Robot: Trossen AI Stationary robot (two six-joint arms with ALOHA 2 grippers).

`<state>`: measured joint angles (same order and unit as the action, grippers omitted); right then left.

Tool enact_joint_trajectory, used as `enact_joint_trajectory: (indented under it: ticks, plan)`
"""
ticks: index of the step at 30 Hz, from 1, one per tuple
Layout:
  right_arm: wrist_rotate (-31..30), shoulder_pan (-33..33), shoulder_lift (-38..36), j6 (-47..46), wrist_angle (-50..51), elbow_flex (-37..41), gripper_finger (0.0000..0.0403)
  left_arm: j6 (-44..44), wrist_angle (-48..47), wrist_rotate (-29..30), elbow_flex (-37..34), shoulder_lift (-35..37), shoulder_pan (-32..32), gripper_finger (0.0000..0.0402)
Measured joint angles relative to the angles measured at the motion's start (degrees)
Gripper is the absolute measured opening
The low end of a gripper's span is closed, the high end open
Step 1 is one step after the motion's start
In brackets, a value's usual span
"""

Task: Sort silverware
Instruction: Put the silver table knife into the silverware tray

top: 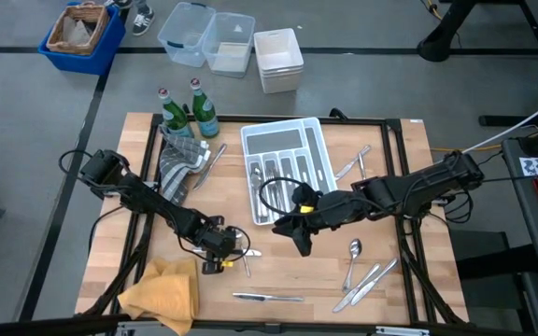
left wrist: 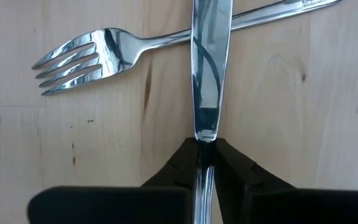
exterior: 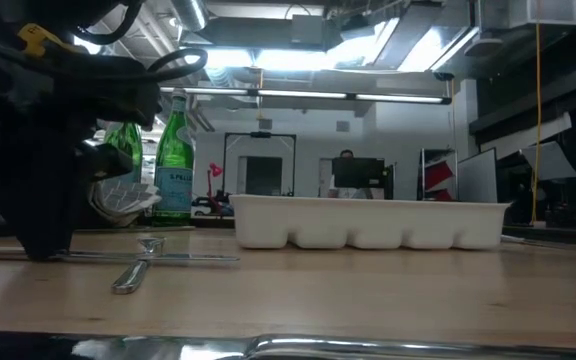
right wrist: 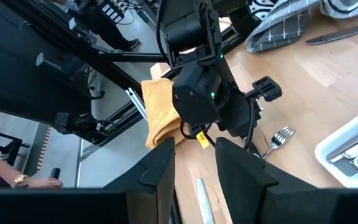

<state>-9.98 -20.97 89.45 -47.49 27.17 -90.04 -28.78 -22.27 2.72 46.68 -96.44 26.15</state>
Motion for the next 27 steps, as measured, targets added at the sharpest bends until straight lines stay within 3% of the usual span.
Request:
enact_joint_trajectory:
  ticks: [27]
  plan:
    - [-1.5, 0.0, -2.6, 4.5, 5.1, 0.0, 0.0120, -9.3, 0.9, -0.2, -0.1, 7.1, -0.8, 0.0036]
